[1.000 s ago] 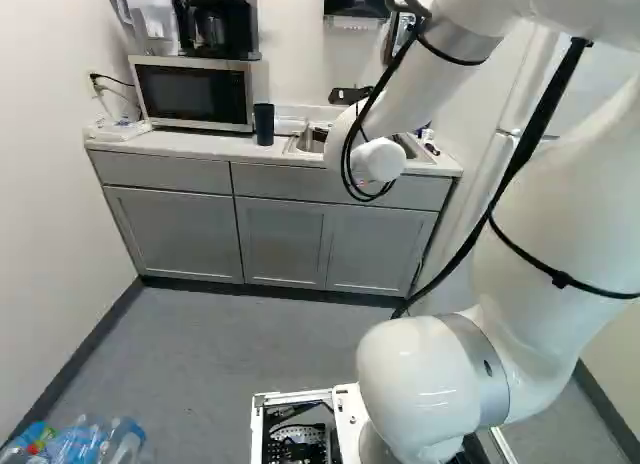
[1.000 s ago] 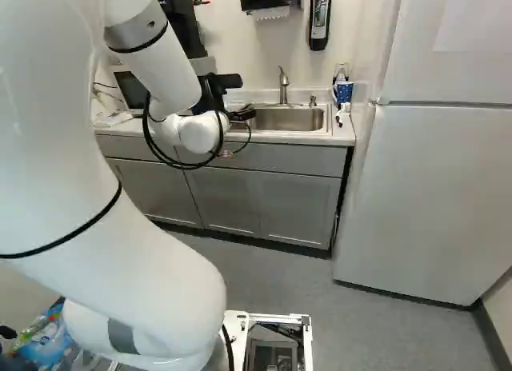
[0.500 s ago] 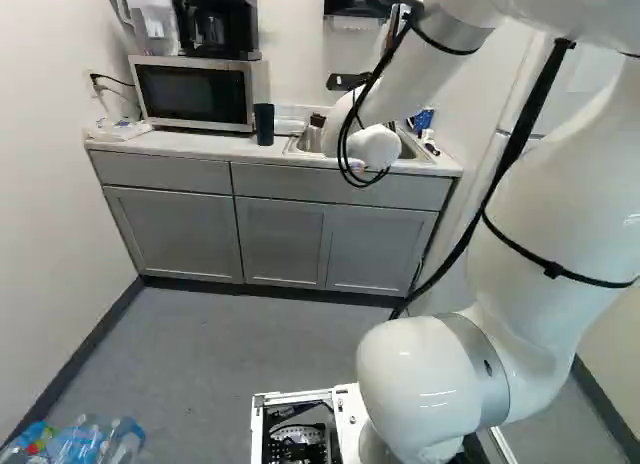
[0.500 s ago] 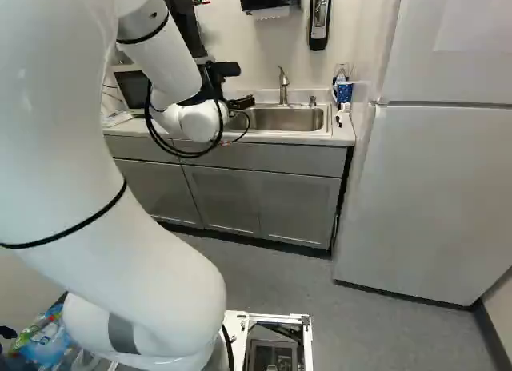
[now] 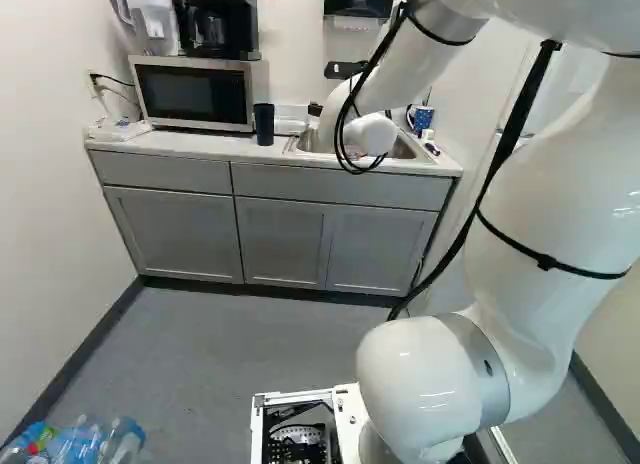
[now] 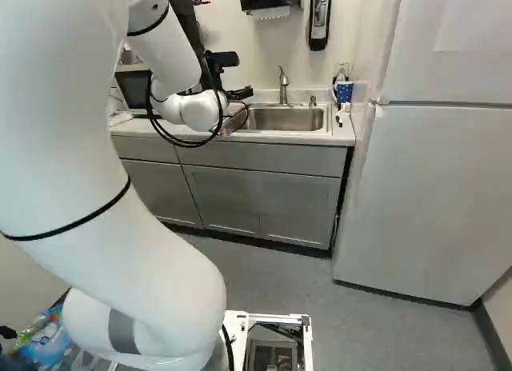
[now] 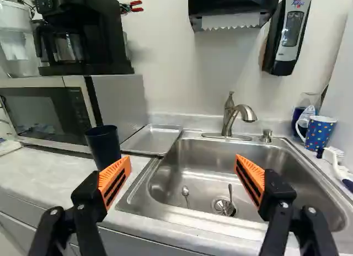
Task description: Rinse the cup and place it in the tray
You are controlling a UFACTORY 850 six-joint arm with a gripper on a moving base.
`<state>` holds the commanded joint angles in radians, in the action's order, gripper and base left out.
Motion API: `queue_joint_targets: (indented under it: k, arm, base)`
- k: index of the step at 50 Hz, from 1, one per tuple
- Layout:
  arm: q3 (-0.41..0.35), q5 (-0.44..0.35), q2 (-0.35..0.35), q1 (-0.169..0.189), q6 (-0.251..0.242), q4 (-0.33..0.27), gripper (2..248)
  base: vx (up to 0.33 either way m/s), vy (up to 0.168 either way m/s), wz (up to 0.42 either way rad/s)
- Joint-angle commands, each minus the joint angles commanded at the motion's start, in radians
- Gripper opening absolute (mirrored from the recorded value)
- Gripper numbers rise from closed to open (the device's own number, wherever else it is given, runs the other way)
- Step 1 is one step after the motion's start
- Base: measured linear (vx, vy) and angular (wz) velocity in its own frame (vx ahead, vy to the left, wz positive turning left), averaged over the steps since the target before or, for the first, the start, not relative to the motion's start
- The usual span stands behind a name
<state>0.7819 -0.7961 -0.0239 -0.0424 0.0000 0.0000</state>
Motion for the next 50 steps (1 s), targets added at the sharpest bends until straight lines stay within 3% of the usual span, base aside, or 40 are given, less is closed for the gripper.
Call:
queue_joint_targets:
  k: [50]
  arm:
    - [0.064,0.124,0.043,-0.002,0.0,0.0,247]
  base:
    - [0.0,0.0,0.0]
